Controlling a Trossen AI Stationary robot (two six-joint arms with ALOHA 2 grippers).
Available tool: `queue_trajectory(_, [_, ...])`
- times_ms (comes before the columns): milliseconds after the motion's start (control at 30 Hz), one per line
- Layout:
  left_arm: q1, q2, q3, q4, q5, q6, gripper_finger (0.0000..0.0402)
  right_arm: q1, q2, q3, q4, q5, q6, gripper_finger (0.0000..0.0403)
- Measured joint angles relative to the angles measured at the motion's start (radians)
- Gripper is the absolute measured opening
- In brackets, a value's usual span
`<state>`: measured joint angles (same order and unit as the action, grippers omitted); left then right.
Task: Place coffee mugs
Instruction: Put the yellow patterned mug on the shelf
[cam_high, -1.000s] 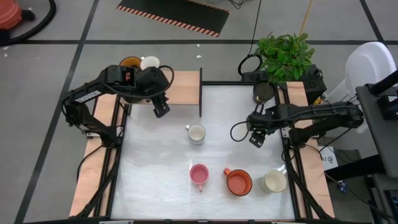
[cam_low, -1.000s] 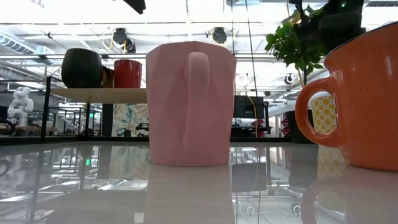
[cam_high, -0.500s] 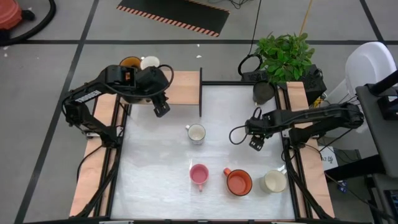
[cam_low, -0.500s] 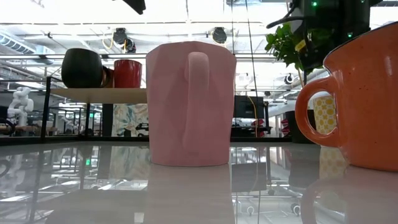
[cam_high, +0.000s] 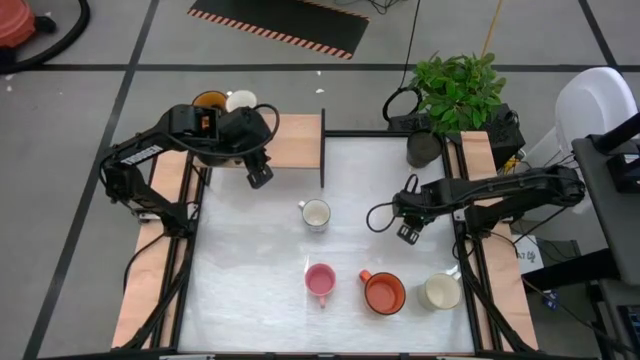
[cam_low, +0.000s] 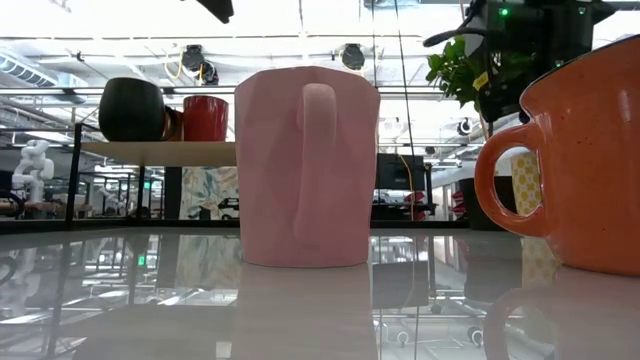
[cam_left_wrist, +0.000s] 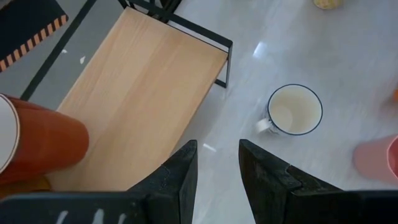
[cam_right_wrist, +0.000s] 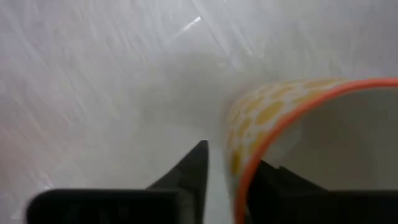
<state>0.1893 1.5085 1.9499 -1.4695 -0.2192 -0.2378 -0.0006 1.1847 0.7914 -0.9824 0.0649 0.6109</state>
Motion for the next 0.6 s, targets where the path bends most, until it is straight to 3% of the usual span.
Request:
queue_trajectory(100, [0.000, 0.000, 0.000, -0.001, 0.000, 0.014, 0.0122, 0.000, 0.000, 0.000, 0.029, -0.053, 0.018, 0.0014])
queue_trajectory(367, [0.000, 0.000, 0.000, 0.000, 0.000, 0.016, 0.0122, 0.014, 0.001, 0.048, 0.075, -0.102, 0.145, 0.0011])
queue_trajectory(600, [0.000, 0.000, 0.000, 0.000, 0.000, 0.016, 0.0122, 0.016, 0.001, 0.194, 0.045, -0.046, 0.174, 0.0009])
